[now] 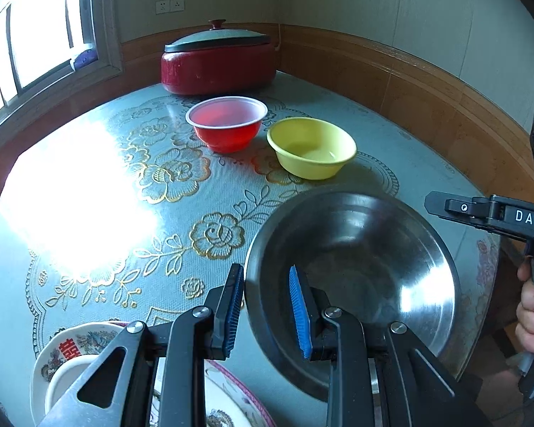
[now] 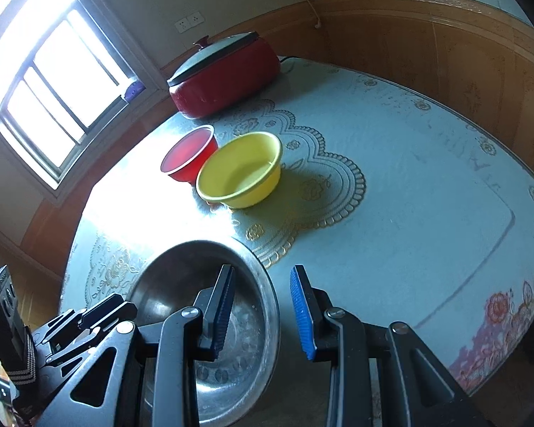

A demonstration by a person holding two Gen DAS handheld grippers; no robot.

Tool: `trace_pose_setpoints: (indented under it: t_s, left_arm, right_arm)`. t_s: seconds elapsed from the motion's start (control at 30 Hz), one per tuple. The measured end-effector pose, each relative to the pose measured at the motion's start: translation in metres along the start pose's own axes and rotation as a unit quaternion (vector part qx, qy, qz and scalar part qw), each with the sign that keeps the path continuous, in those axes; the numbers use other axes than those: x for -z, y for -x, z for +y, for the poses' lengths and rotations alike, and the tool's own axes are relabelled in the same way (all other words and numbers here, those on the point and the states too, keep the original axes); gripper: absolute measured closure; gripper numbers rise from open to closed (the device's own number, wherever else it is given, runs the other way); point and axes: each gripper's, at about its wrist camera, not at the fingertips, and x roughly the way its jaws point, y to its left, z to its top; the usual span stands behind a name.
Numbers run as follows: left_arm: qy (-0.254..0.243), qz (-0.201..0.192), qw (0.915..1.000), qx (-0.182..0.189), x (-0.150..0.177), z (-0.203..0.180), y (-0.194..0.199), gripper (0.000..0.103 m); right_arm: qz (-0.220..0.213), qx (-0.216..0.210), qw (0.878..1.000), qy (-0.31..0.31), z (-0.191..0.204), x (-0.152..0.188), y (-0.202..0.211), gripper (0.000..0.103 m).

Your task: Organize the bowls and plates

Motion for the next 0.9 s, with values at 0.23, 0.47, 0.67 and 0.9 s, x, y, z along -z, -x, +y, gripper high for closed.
trace_pose_setpoints:
  t_s: [0.23, 0.47, 0.67, 0.9]
  left_arm:
    - [0.041, 0.011, 0.9991, -0.003, -0.02, -0.01, -0.007, 0.076]
    - [0.093, 0.024, 0.9954, -0.002, -0.036, -0.013, -0.022, 0.076]
    - [0.114, 0.023, 0.9932, 0.002, -0.054, -0.017, -0.037, 0.076]
    - [0.13, 0.023, 0.9912, 0.006, -0.081, -0.018, -0.055, 0.077]
  right_arm:
    - [0.011, -0.028, 0.999, 0.03, -0.01, -0.032, -0.006, 0.072]
    - [0.033, -0.044, 0.997, 0.046, -0.028, -0.052, -0.022, 0.086]
    - [0.044, -0.059, 0.995, 0.067, -0.032, -0.067, -0.033, 0.089]
    - [0.064, -0.088, 0.992, 0.069, -0.031, -0.091, -0.059, 0.089]
